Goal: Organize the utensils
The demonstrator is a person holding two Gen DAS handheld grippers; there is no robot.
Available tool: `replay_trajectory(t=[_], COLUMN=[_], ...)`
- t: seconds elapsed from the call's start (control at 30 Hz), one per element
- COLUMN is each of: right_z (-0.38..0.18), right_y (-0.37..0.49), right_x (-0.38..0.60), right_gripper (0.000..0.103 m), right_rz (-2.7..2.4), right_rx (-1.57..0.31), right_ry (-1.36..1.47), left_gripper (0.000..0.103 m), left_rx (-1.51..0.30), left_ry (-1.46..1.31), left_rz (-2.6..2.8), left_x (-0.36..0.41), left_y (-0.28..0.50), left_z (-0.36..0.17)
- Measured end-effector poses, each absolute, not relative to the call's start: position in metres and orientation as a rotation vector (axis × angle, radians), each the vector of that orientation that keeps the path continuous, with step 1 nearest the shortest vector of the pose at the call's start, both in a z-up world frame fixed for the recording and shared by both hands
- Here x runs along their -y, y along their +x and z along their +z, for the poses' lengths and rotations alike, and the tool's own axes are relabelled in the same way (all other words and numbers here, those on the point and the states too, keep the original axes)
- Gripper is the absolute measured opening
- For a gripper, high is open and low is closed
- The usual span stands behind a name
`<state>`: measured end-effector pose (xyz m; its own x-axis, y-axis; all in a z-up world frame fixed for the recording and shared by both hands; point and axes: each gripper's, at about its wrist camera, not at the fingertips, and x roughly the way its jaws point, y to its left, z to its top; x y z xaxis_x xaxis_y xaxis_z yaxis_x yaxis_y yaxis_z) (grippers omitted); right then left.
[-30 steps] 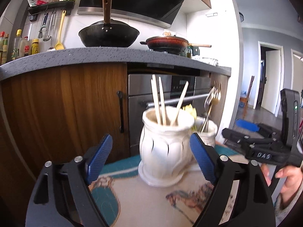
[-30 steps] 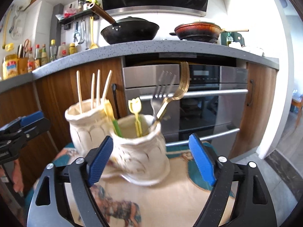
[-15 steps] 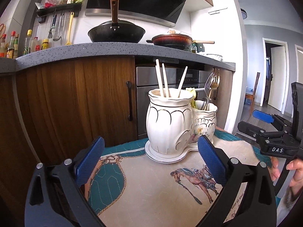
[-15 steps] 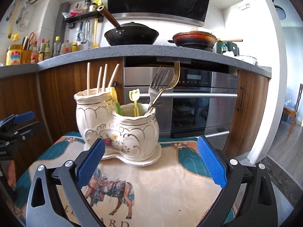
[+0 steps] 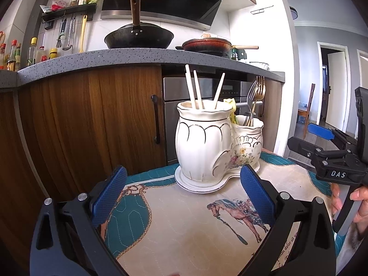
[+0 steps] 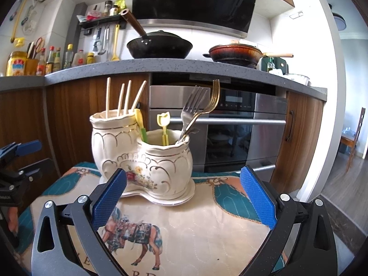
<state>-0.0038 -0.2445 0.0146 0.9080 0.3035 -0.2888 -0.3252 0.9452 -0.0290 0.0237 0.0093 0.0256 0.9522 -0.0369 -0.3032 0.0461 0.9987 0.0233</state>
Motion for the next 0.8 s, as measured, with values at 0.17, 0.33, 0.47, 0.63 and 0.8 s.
replay_trajectory(t=[0.17,0.33,0.47,0.63,0.8], right_z=[0.0143,0.0141,0.0141,0.0141,0.0141], right_y=[-0.0021,-0.0005,-0.0003,-0.0003,-0.0004], right_x=[0.2442,0.2456,0.2456,0.2456,0.2454], right_gripper=[0.098,0.098,0.098,0.098,0.098], right_rz=[0.324,0.324,0.323,0.324,0.323], right_rx=[-0.295,-0.3,-0.3,-0.301,-0.301], right_ry=[-0.077,-0.07,-0.072,-0.069,-0.071], left_gripper=[0.097,0.097,0.097,0.097,0.097], left_rx=[-0.311,-0.315,-0.316,-0.316,-0.317], left_ry=[0.05,0.065,0.061,0.063,0.062], left_rz=[-0.031,-0.029,-0.028,-0.026,-0.025], left_x=[-0.0048,-0.0021,-0.0023,-0.0021,-0.0019], left_y=[0.0244,0.0245,0.0245,0.0242,0.0245], left_z=[0.025,0.0243,0.0239,0.0238,0.0234])
